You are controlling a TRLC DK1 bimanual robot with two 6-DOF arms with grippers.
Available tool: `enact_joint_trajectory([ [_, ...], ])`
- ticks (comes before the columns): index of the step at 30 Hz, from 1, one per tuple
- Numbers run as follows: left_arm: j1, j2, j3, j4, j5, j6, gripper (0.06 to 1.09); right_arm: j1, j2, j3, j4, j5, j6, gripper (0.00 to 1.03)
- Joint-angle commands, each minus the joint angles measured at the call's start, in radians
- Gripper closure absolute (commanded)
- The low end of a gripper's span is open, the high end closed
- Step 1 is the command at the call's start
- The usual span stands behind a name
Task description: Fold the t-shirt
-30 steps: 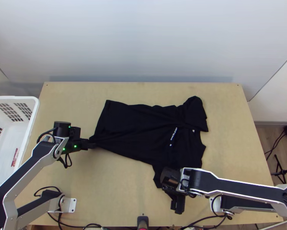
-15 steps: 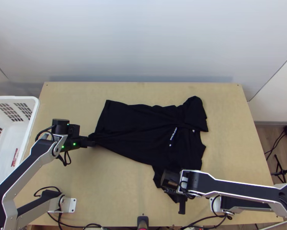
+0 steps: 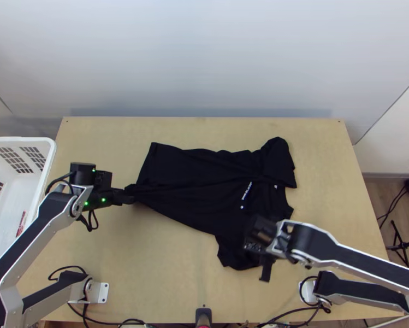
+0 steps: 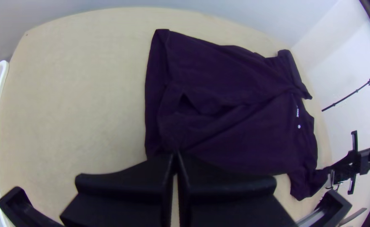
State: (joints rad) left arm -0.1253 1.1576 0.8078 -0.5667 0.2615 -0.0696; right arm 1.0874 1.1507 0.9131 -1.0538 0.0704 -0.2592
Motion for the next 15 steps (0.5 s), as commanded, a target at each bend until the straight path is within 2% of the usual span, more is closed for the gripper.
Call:
enact_joint_trajectory([
  [1,-0.008,0.002,0.096,-0.056,0.001,0.005,1.05,-0.175,-0.037,0.102,-0.038,0.068,-0.158,1.0],
  [10,-0.002,0.039,0.235,-0.121,0.001,0.005,1.05,-0.492,0.037,0.26,0.018,0.077,-0.422,1.0],
  [15,0.001,0.111,0.358,-0.154,-0.001,-0.018,1.05,-0.613,0.104,0.352,0.098,0.077,-0.482,1.0],
])
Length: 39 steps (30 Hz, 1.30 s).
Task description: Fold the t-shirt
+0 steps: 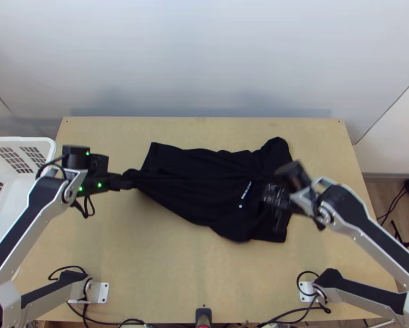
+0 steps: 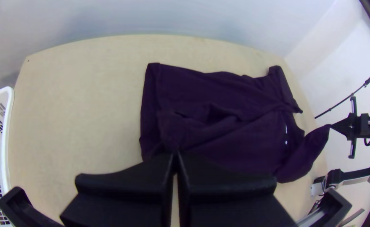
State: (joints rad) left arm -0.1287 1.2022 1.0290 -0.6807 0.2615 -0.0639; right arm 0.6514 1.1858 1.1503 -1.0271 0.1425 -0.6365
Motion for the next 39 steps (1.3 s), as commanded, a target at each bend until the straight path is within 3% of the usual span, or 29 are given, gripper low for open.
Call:
enact_joint_trajectory([
  [1,0.003,0.082,0.155,-0.046,-0.001,-0.03,1.05,-0.2,0.083,0.135,0.081,0.005,-0.115,1.0],
  [23,0.077,0.494,0.266,0.012,-0.008,-0.059,1.05,-0.607,0.469,0.376,0.403,-0.057,-0.341,1.0],
  [32,0.049,0.663,0.37,0.056,-0.008,-0.097,1.05,-0.588,0.505,0.233,0.518,-0.057,-0.341,1.0],
  [39,-0.028,0.711,0.459,0.046,-0.013,-0.134,1.05,-0.5,0.325,0.069,0.539,-0.057,-0.272,1.0],
])
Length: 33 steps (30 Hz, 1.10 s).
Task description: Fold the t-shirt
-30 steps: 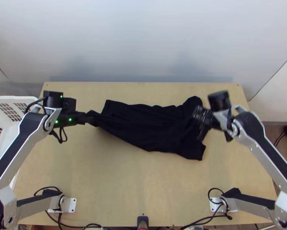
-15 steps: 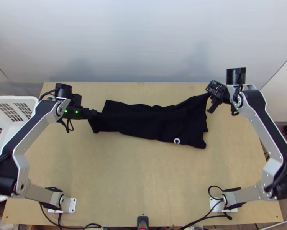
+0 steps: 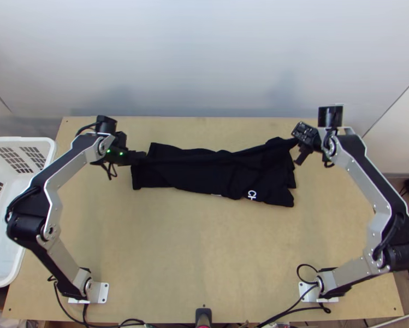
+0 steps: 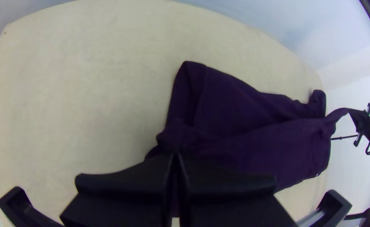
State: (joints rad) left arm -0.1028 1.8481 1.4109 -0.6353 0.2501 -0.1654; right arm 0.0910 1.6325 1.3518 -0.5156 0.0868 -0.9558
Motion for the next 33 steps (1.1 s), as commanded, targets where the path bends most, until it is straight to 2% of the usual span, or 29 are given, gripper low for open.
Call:
enact_joint_trajectory([
  [1,-0.064,0.069,0.083,0.002,-0.005,-0.034,1.05,0.078,-0.166,-0.164,0.028,-0.001,0.058,1.0],
  [4,-0.083,0.1,0.114,0.003,-0.028,-0.042,1.05,0.141,-0.303,-0.309,0.005,0.008,0.068,1.0],
  [7,-0.09,0.134,0.149,-0.001,-0.032,-0.048,1.05,0.21,-0.424,-0.467,-0.009,0.077,0.034,1.0],
  [9,-0.092,0.149,0.171,-0.004,-0.038,-0.046,1.05,0.228,-0.473,-0.526,-0.05,0.087,0.034,1.0],
  [14,-0.083,0.163,0.211,-0.018,-0.058,-0.034,1.05,0.245,-0.54,-0.669,-0.043,0.11,-0.023,1.0],
  [19,-0.044,0.178,0.241,-0.032,-0.058,-0.033,1.05,0.28,-0.548,-0.715,-0.044,0.125,-0.021,1.0],
  [23,-0.034,0.183,0.244,-0.041,-0.058,-0.033,1.04,0.291,-0.493,-0.746,0.085,0.126,-0.009,1.0],
  [24,-0.034,0.183,0.247,-0.052,-0.058,-0.031,1.02,0.294,-0.474,-0.746,0.152,0.131,-0.003,0.9],
  [26,-0.035,0.184,0.255,-0.087,-0.058,-0.031,0.82,0.294,-0.445,-0.724,0.212,0.168,0.023,0.36],
  [27,-0.035,0.18,0.253,-0.109,-0.058,-0.029,0.73,0.294,-0.439,-0.712,0.247,0.171,0.023,0.23],
  [29,-0.037,0.168,0.25,-0.13,-0.057,-0.033,0.66,0.293,-0.444,-0.672,0.256,0.172,0.031,0.1],
  [30,-0.034,0.161,0.25,-0.142,-0.045,-0.039,0.54,0.293,-0.448,-0.646,0.252,0.172,0.04,0.04],
  [32,-0.034,0.146,0.249,-0.185,-0.023,-0.043,0.2,0.293,-0.477,-0.603,0.229,0.172,0.045,0.03],
  [33,-0.034,0.135,0.243,-0.193,-0.018,-0.043,0.12,0.296,-0.502,-0.582,0.198,0.172,0.045,0.03],
])
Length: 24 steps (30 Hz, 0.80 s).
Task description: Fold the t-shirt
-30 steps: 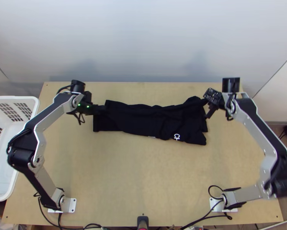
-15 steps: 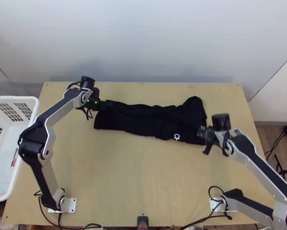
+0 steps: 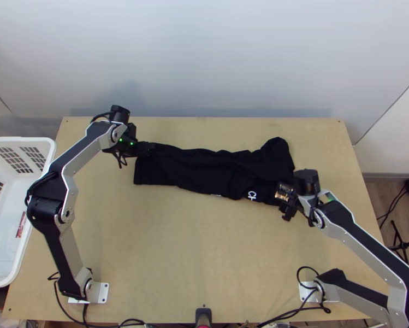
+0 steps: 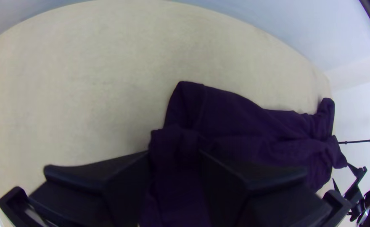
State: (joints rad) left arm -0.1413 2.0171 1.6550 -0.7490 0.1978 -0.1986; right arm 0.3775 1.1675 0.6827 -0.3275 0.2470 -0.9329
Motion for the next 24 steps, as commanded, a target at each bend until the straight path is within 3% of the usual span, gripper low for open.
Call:
enact_joint_trajectory([
  [1,0.005,-0.044,-0.011,-0.082,0.035,-0.013,0.12,0.02,-0.063,0.107,-0.022,0.012,0.019,0.03],
  [7,0.042,-0.147,-0.041,-0.084,0.083,-0.047,0.12,0.115,-0.221,0.209,-0.223,0.023,0.016,0.07],
  [11,0.088,-0.195,-0.057,-0.087,0.12,-0.055,0.12,0.198,-0.335,0.241,-0.314,0.09,0.023,0.09],
  [14,0.124,-0.199,-0.078,-0.087,0.16,-0.045,0.12,0.238,-0.382,0.279,-0.34,0.141,0.037,0.08],
  [20,0.158,-0.13,-0.107,-0.079,0.35,-0.036,0.12,0.239,-0.424,0.285,-0.354,0.196,0.042,0.08],
  [24,0.157,-0.072,-0.121,-0.026,0.37,-0.051,0.12,0.244,-0.436,0.296,-0.369,0.215,0.055,0.08],
])
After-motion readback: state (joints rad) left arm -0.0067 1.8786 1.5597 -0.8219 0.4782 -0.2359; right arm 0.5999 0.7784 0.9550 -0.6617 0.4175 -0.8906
